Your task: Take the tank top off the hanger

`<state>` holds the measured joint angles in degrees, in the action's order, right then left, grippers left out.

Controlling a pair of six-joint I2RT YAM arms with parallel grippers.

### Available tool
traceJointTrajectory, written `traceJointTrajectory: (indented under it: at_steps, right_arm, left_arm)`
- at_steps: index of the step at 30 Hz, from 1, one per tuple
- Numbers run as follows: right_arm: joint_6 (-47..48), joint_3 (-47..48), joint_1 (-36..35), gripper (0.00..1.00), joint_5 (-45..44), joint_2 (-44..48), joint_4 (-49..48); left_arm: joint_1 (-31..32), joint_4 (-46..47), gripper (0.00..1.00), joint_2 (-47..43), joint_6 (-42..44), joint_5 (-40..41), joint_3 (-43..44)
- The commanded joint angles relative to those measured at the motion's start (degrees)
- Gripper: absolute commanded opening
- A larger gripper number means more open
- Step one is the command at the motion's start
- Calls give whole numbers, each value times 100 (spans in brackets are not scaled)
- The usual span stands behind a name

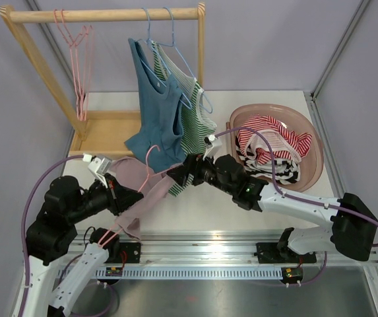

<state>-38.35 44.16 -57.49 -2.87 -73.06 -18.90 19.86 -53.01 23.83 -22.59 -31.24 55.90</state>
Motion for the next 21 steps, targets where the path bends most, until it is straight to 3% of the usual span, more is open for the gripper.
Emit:
traceJointTrajectory:
  at_steps: [1, 3, 8, 14, 16, 17, 18, 19, 21]
  right_arm:
    - [258, 453, -60, 89, -661, -103, -387]
    - [319, 488, -51, 84, -898, -173, -265]
    - [486, 471, -51, 53, -1224, -227, -97]
    - [574, 506, -60, 41, -1146, -376, -79]
    - [574, 506, -60, 41, -1006, -394, -123]
    - [539, 488, -60, 45, -944, -385, -167]
    - [522, 427, -60, 56, -882, -376, -272]
    - [504, 383, -51, 62, -803, -350, -360]
    - [425, 321, -60, 67, -584, -350, -492]
  left_arm:
    - [9, 617, 0, -19, -149, -374, 9]
    - [9, 661, 0, -2, -141, -391, 52]
    - [9, 617, 0, 60, -61, -312, 176]
    - [9, 714, 0, 112, -105, -391, 211]
    - [9, 705, 0, 121, -97, -356, 237]
    - [9, 696, 0, 121, -79, -339, 255]
    - [9, 696, 0, 113, -62, -295, 264]
    - [9, 687, 0, 130, -61, -268, 272]
    - [9, 705, 0, 139, -88, -286, 272]
